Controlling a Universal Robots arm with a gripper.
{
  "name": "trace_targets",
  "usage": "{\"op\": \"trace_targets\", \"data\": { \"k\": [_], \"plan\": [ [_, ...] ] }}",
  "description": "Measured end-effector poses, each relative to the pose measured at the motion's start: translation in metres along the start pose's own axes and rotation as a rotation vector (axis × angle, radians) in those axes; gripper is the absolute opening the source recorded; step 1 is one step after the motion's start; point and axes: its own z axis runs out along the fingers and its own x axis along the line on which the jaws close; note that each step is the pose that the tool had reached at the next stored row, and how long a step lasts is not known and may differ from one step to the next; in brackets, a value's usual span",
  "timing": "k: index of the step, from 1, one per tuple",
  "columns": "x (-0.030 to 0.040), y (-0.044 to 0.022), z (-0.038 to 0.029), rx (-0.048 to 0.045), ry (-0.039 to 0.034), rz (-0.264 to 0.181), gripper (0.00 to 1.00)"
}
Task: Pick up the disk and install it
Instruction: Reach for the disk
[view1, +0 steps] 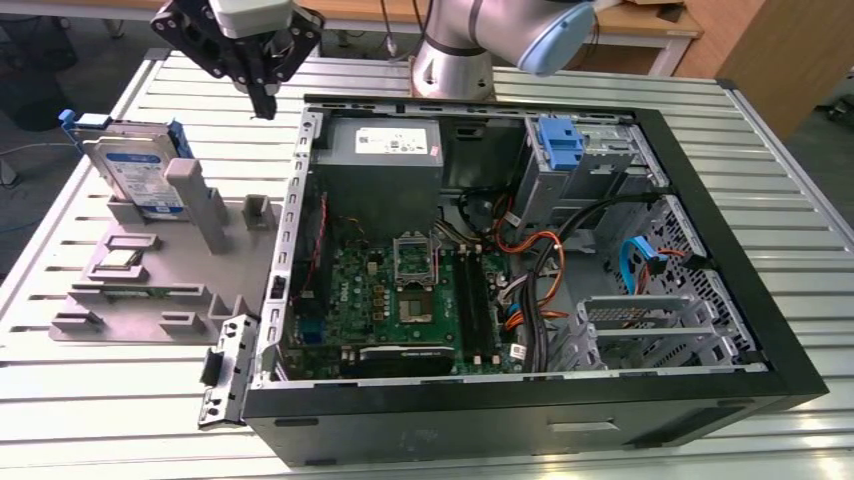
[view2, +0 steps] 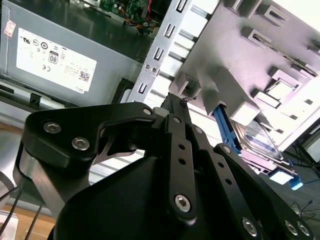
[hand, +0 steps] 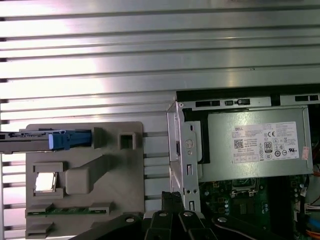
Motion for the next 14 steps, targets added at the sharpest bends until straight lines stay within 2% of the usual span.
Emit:
{"op": "trace_targets", "data": {
  "k": [4,14],
  "plan": [
    [0.0042,-0.0003,0.0001,-0.0002,-0.0004,0.0,0.11],
    [0.0055,-0.0004,0.0,-0.0001,-0.0003,0.0,0.11]
  ]
}}
